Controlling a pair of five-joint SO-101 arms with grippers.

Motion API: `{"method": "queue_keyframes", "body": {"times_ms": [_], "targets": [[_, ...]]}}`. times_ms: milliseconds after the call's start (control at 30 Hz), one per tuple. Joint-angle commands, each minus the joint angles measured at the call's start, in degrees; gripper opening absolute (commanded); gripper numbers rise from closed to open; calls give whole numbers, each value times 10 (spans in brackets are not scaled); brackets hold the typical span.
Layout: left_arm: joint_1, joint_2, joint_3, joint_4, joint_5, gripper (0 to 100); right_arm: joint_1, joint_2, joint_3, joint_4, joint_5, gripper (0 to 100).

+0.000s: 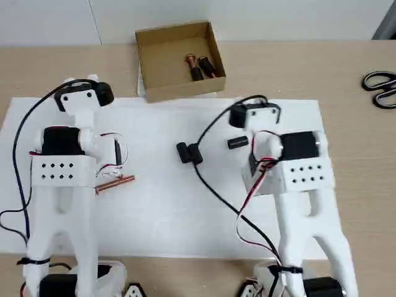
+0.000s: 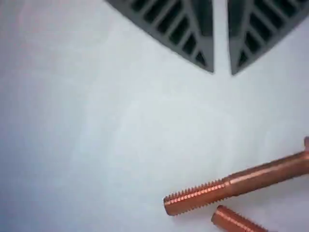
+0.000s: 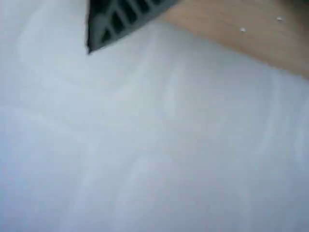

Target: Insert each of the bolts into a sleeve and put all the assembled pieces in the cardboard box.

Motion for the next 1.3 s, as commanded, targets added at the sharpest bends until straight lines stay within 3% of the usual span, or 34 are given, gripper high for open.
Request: {"method": "queue_keyframes", "body": {"times_ms": [0,200,467,633,800,1000,1100,1267], "targets": [[-4,-18,-24,5,-94,9,35,-17,9,5,7,188],[-4,-18,-14,6,-179,11,72,-18,31,5,7,188],[-39,-18,114,4,-338,10,81,-19,31,6,7,188],[-84,-18,102,4,-355,9,83,-19,31,6,7,188],[-91,-18,72,3,-303,8,83,-19,31,6,7,188],[-91,-18,64,-38,-99,10,80,-18,31,4,7,188],[-89,-18,64,-51,-62,9,80,-14,27,-3,7,188],[-89,-18,64,-57,-50,9,74,-13,28,-98,39,188]]}}
